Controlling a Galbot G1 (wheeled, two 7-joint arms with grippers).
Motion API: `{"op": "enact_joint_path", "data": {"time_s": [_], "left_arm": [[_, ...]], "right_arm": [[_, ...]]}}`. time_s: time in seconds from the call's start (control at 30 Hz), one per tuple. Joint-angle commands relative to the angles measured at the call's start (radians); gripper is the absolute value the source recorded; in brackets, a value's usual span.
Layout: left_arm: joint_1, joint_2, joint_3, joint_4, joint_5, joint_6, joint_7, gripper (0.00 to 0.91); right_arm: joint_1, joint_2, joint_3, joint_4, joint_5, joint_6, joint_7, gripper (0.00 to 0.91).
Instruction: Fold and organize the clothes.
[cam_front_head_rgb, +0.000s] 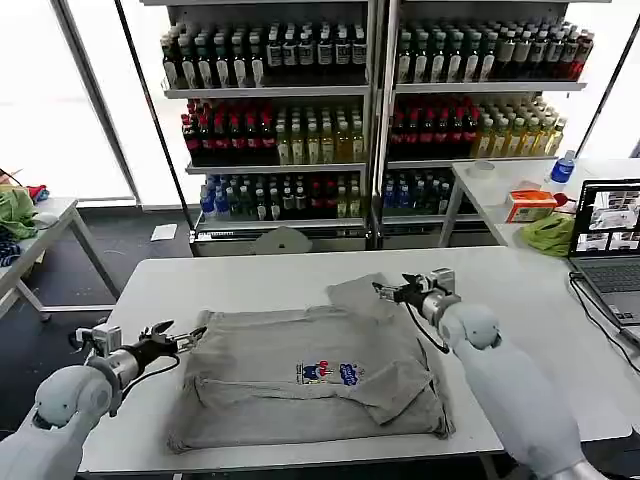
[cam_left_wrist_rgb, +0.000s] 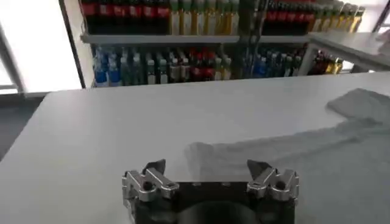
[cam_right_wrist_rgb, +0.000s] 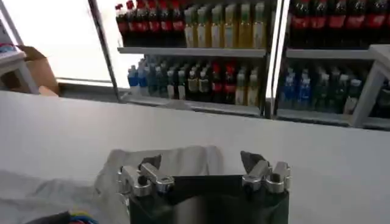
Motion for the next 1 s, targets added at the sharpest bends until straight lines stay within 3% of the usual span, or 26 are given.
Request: {"op": "enact_joint_path", "data": {"time_s": [0.03,0.1,0.13,0.2,0.23,0.27,0.77,0.8,0.83,0.87,0.97,1.0], "left_arm": [[-0.144,0.018,0.106,0.144,-0.019,0.000,0.003,0.907],[-0.153,0.009,0.113,0.154,-0.017,0.000,0.002,0.907],[-0.156,0.005,0.115,0.159,-0.014,0.000,0.002,0.907],[-0.157,0.000,0.119,0.162,-0.013,0.000,0.002,0.907],[-0.157,-0.002,0.120,0.161,-0.013,0.000,0.002,0.907],[-0.157,-0.003,0.121,0.162,-0.012,0.000,0.003,0.907],[-0.182,-0.020,0.143,0.226,-0.006,-0.001,0.025,0.907],[-0.182,-0.022,0.144,0.223,-0.006,0.000,0.026,0.856],[-0.182,-0.028,0.146,0.221,-0.006,0.000,0.026,0.715],[-0.184,-0.030,0.148,0.220,-0.007,0.000,0.026,0.181],[-0.187,-0.040,0.160,0.218,-0.014,0.000,0.025,0.010],[-0.186,-0.041,0.164,0.216,-0.014,0.000,0.026,0.010]], "right_arm": [[0.110,0.080,-0.053,-0.217,-0.020,-0.004,-0.012,0.907],[0.103,0.080,-0.059,-0.214,-0.020,-0.004,-0.014,0.907],[0.100,0.079,-0.061,-0.209,-0.017,-0.005,-0.016,0.816],[0.094,0.076,-0.067,-0.199,-0.016,-0.005,-0.020,0.464],[0.092,0.077,-0.070,-0.198,-0.016,-0.005,-0.022,0.171],[0.091,0.078,-0.072,-0.199,-0.017,-0.005,-0.023,0.000],[0.070,0.087,-0.082,-0.159,-0.006,-0.005,-0.008,0.000],[0.069,0.089,-0.082,-0.161,-0.007,-0.005,-0.006,0.000],[0.069,0.090,-0.081,-0.163,-0.007,-0.005,-0.003,0.000],[0.069,0.091,-0.080,-0.163,-0.007,-0.005,-0.002,0.000],[0.066,0.090,-0.075,-0.162,-0.005,-0.005,-0.001,0.000],[0.065,0.088,-0.075,-0.160,-0.005,-0.005,-0.001,0.000]]}}
